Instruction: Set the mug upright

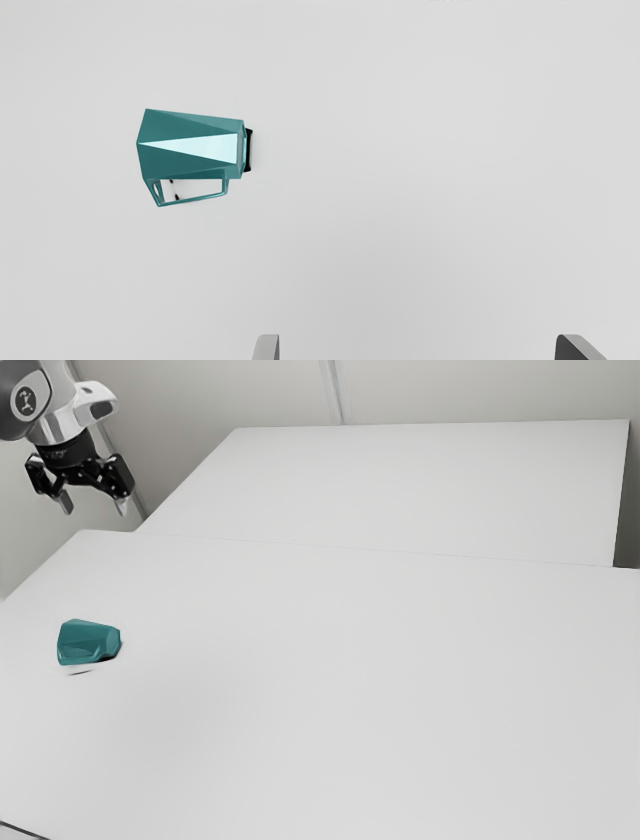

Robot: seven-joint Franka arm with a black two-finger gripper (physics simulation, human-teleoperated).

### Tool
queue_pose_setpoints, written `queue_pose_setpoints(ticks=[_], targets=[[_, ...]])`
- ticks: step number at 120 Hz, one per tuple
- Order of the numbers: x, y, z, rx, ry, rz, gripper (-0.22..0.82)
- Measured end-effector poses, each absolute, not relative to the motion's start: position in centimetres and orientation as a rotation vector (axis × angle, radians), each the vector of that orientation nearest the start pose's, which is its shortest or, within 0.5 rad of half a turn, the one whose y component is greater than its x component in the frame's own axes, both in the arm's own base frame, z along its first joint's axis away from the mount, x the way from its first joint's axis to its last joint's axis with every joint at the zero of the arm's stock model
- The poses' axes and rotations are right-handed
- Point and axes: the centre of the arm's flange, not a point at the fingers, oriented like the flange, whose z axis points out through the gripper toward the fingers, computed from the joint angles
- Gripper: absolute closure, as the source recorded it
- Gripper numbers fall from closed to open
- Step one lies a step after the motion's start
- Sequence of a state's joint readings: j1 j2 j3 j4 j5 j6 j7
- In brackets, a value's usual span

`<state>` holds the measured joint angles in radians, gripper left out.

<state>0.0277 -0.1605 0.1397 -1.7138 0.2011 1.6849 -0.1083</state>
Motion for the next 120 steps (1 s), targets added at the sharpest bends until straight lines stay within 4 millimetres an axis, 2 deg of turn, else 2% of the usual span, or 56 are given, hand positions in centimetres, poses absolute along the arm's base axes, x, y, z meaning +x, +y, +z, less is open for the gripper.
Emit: queue_pose_setpoints(ticks=[22,38,45,55,66,85,91,102,120], targets=[[50.7,11.4,65.1,-2.927,-0.367,-0.203,0.00],[50.9,14.0,64.0,-2.918,-0.419,-0.194,0.00],[50.1,16.8,63.7,-2.926,-0.503,-0.187,0.00],[47.9,22.7,62.6,-2.955,-0.711,-0.149,0.00],[45.9,28.7,59.6,-3.006,-0.942,-0.077,0.00],[44.0,36.9,53.6,-3.105,-1.223,0.001,0.00],[44.0,38.7,52.0,-3.140,-1.267,0.003,0.00],[45.2,40.5,49.0,-3.220,-1.273,0.008,0.00],[44.7,44.8,43.9,-3.321,-1.324,-0.010,0.00]])
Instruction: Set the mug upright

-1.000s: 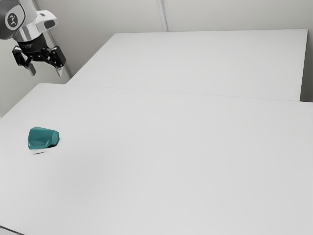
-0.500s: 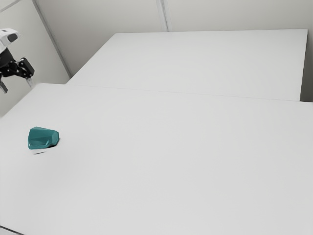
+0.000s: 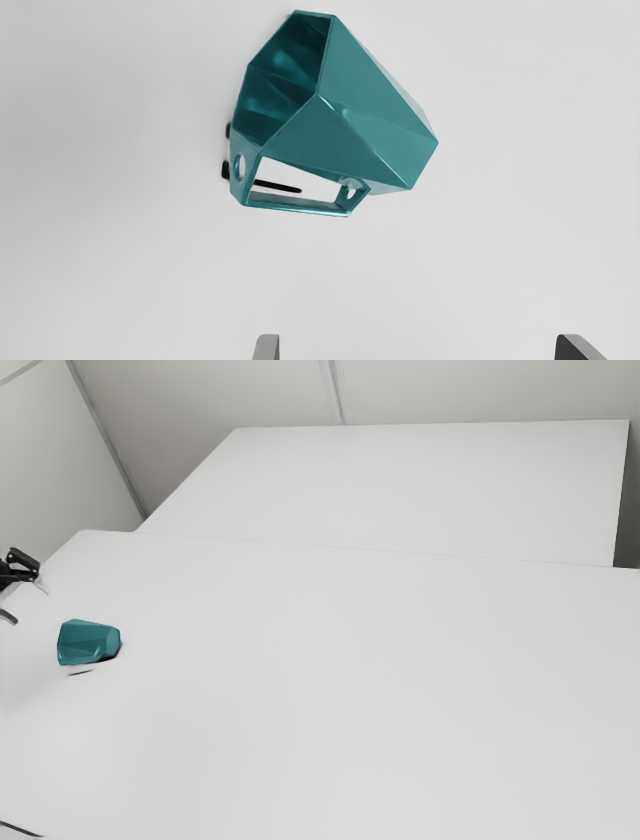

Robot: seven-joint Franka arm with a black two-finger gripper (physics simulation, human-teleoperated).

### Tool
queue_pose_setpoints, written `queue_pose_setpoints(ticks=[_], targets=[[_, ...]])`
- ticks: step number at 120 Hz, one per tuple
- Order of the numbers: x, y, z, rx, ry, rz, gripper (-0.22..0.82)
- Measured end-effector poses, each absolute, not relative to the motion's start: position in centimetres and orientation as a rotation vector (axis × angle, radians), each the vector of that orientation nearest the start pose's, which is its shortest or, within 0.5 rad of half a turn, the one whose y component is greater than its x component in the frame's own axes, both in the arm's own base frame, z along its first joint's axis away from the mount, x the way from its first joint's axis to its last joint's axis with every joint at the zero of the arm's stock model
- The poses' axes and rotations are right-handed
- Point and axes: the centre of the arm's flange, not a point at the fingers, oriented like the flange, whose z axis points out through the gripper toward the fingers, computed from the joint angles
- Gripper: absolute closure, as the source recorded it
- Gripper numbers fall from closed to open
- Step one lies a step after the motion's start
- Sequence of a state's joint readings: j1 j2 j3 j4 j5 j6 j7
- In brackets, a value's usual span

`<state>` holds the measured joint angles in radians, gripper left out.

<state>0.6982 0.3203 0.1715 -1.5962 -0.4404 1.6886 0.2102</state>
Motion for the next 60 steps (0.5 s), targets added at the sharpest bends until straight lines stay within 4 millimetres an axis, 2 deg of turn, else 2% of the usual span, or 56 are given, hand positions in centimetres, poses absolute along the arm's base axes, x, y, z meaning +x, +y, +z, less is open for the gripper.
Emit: queue_pose_setpoints(ticks=[16,38,60], targets=[[43.3,48.2,40.4,-3.397,-1.332,-0.055,0.00],[44.9,50.6,36.3,-3.528,-1.212,-0.120,0.00],[47.0,51.1,33.5,-3.650,-1.066,-0.222,0.00]])
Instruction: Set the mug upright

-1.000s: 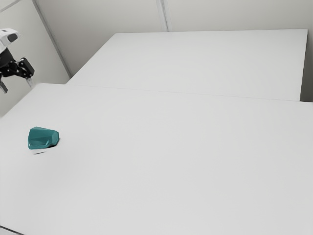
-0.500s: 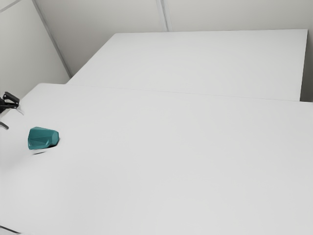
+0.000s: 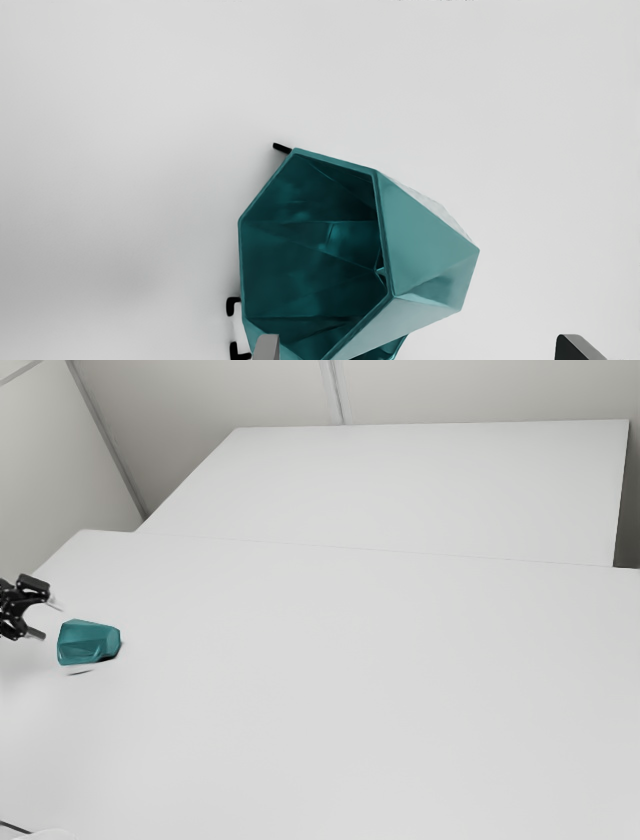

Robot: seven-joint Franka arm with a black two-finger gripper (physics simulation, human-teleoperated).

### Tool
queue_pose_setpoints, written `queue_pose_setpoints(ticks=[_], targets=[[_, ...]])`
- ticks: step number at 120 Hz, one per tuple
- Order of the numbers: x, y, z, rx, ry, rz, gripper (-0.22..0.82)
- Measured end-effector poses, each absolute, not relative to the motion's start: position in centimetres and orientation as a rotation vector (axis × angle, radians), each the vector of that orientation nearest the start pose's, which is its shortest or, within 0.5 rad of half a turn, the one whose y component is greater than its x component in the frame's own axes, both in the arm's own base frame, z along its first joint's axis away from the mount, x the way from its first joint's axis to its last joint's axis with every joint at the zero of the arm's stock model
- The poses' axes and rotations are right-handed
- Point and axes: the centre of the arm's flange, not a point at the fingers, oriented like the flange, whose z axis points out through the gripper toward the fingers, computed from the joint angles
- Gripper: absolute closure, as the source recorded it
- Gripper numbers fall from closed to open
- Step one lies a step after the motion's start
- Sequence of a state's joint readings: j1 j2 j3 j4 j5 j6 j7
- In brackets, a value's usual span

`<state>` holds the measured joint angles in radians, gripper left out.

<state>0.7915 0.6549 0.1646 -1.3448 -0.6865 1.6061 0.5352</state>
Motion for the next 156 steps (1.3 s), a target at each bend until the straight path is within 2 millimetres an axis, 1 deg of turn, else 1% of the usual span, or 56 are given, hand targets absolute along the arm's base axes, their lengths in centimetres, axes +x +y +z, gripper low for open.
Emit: queue_pose_setpoints(ticks=[5,10,26,37,62,64,68,81,89,97,104,121,136,140,148,152,156], targets=[[47.4,51.0,32.6,2.359,0.668,0.150,0.00],[47.9,50.8,32.1,2.352,0.640,0.160,0.00],[49.3,50.0,31.7,2.334,0.555,0.204,0.00],[49.5,49.8,31.4,2.321,0.521,0.226,0.00],[49.6,49.2,29.5,2.295,0.477,0.240,0.01],[49.6,49.2,29.4,2.295,0.473,0.241,0.02],[49.6,49.2,29.3,2.295,0.467,0.244,0.09],[49.8,48.9,29.2,2.298,0.445,0.250,0.36],[49.9,48.8,29.3,2.301,0.432,0.256,0.50],[50.1,48.7,29.6,2.306,0.419,0.263,0.59],[50.2,48.6,29.9,2.312,0.407,0.270,0.63],[51.3,47.6,31.0,2.320,0.360,0.285,0.72],[52.7,46.0,32.4,2.342,0.310,0.283,0.73],[53.0,45.4,33.1,2.355,0.294,0.279,0.73],[54.2,43.5,34.9,2.390,0.245,0.262,0.74],[54.8,42.0,35.9,2.413,0.219,0.247,0.75],[55.7,39.8,37.1,2.446,0.182,0.226,0.74]])
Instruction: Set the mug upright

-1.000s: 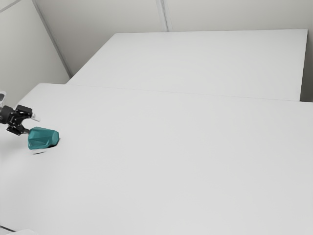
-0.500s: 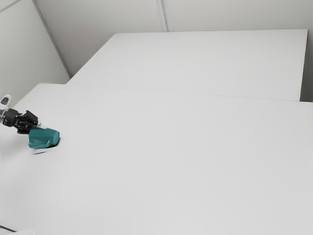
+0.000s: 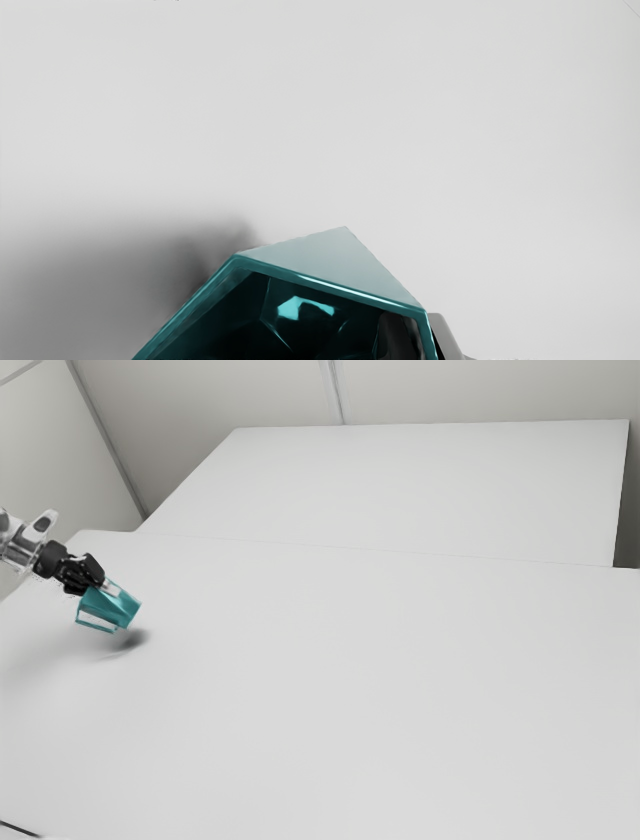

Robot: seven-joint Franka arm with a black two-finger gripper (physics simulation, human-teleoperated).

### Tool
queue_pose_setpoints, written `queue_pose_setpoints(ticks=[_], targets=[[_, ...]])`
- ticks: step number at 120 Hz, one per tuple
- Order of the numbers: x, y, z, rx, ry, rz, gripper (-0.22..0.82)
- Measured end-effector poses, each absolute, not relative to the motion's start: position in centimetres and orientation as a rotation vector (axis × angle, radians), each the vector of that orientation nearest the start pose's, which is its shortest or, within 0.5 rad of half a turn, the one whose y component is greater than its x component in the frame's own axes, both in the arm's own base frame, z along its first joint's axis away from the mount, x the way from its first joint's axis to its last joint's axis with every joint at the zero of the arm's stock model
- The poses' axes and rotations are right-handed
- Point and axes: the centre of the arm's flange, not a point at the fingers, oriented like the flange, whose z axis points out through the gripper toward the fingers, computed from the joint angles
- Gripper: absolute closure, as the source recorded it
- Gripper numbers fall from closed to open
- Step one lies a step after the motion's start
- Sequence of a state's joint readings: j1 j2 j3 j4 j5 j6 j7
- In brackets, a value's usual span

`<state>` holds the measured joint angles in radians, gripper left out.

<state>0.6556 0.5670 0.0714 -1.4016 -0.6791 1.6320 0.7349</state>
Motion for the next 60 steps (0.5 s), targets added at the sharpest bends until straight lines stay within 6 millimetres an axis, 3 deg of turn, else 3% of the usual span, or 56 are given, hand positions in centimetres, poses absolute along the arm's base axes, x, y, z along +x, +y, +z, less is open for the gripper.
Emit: queue_pose_setpoints(ticks=[14,27,44,60], targets=[[58.2,29.8,41.3,2.616,0.024,0.132,0.75],[59.0,22.9,44.1,2.791,-0.088,0.072,0.75],[57.8,14.9,45.1,2.994,-0.167,0.019,0.76],[55.7,8.7,44.3,3.105,-0.163,0.067,0.76]])
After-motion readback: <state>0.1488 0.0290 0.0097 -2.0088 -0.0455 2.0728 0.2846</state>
